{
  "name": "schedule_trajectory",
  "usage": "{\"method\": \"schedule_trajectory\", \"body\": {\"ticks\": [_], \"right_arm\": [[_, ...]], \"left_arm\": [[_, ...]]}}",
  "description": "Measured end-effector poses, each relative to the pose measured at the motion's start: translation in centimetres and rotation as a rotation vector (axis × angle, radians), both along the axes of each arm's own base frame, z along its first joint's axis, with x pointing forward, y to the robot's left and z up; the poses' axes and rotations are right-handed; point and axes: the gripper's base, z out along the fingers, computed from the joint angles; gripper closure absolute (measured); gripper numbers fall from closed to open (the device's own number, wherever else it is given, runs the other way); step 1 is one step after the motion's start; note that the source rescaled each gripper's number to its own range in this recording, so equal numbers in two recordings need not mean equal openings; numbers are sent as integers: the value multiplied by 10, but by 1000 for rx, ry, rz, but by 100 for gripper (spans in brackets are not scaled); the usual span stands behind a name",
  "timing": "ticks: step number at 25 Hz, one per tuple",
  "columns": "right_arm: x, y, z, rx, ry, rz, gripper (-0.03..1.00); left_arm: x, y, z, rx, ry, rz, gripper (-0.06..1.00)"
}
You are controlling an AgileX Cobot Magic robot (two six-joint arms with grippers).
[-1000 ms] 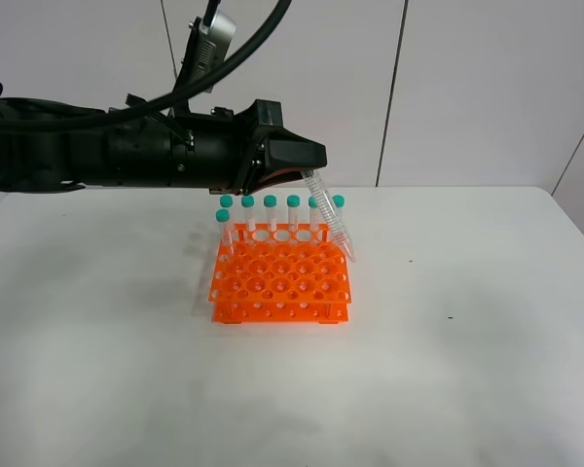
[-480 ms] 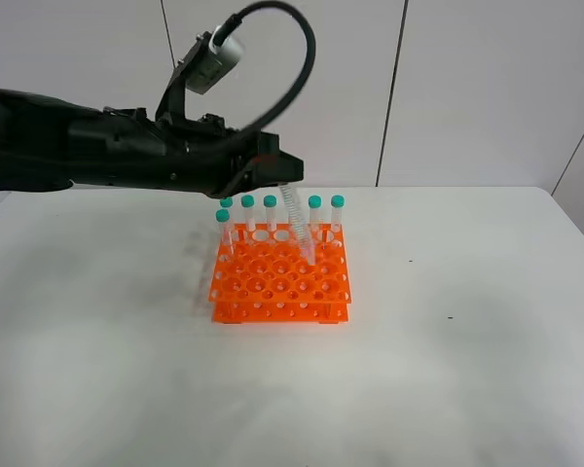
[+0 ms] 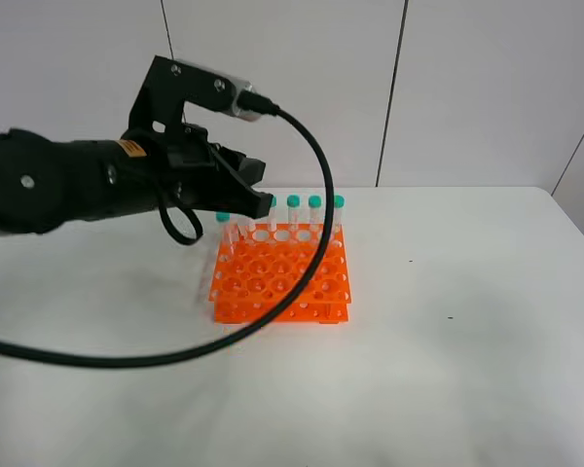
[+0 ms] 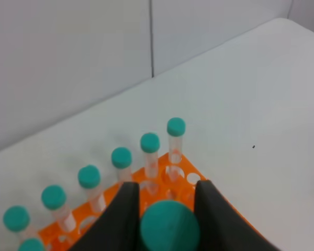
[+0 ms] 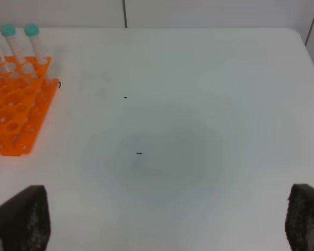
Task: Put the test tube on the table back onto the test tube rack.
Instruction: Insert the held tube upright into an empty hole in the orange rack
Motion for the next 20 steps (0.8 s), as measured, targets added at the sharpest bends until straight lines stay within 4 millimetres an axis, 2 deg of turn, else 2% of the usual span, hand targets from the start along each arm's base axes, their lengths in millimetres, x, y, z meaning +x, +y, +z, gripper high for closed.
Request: {"method": "schedule_trajectory", "body": {"ticks": [7, 16, 20], "right_arm": [[0, 0, 0, 0, 0, 0, -3], [0, 0, 0, 0, 0, 0, -3], [0, 0, 0, 0, 0, 0, -3]], "left_arm": [[17, -8, -32, 37, -82, 51, 93], [63, -24, -60, 86, -62, 89, 93], [78, -21, -72, 102, -43, 116, 93]]}}
